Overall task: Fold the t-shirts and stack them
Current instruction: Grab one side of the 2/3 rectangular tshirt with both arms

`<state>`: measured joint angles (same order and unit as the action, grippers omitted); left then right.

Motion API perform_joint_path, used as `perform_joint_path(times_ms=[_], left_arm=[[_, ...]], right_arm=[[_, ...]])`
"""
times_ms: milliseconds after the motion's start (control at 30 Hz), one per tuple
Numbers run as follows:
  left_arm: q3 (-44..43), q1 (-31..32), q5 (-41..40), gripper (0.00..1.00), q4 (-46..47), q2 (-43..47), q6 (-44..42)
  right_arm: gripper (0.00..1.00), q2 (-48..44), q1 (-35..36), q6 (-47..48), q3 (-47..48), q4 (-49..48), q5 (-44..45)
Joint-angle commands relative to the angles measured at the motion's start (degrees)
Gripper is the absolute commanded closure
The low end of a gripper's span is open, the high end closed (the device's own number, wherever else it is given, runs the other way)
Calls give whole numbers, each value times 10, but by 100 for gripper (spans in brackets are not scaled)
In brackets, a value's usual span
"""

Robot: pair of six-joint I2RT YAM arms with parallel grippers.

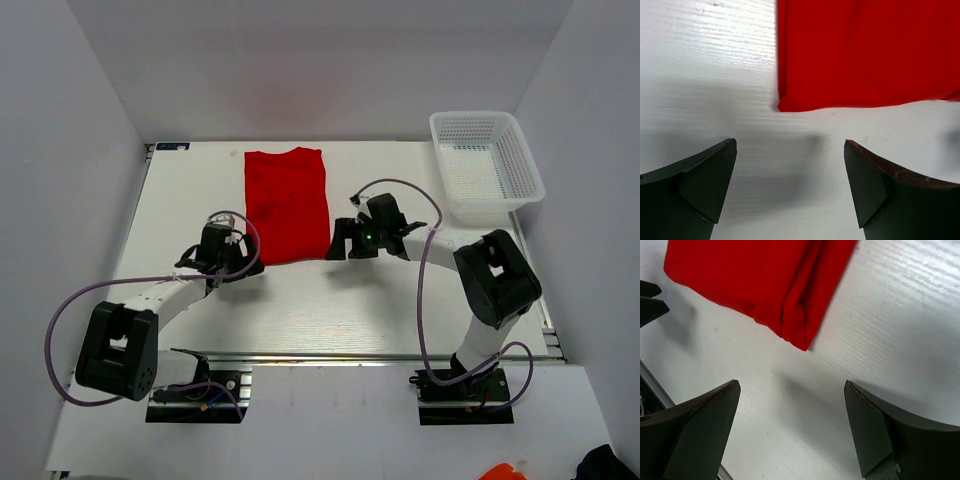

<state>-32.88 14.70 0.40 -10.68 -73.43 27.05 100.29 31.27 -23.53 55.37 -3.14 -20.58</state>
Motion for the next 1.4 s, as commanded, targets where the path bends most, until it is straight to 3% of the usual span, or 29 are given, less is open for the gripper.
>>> perform_joint_path(times_ms=[0, 100, 333, 467, 633, 733, 767, 800, 833, 1100, 1367], left_arm=[[7, -1, 0, 2, 39, -7, -8], [7, -1, 7, 9, 53, -22, -15], [12, 6, -12, 24, 91, -58, -20], [0, 6, -12, 34, 96, -94, -20], [0, 6, 1, 44, 102, -106, -20], [-5, 6, 7, 60, 108, -106, -32], [-5, 6, 14, 78, 113, -106, -32], [-5, 6, 14, 90, 113, -106, -38], [-5, 6, 14, 100, 113, -106, -38], [12, 6, 64, 100, 113, -13, -50], [84, 16, 207, 100, 56, 154, 4]], right_arm=[[10, 26, 2, 1, 12, -20, -40], [10, 63, 2, 4, 31, -21, -15], [22, 119, 6, -3, 63, -21, -10], [44, 114, 10, -6, 56, -31, -14], [63, 113, 15, 2, 58, -18, -10], [85, 117, 20, 3, 59, -18, -15], [89, 118, 20, 8, 63, -16, -18], [100, 117, 20, 8, 70, -14, -24], [100, 113, 20, 11, 74, -14, -25], [100, 39, 19, 16, 29, -33, -48], [100, -116, 22, 18, -87, -25, -72]])
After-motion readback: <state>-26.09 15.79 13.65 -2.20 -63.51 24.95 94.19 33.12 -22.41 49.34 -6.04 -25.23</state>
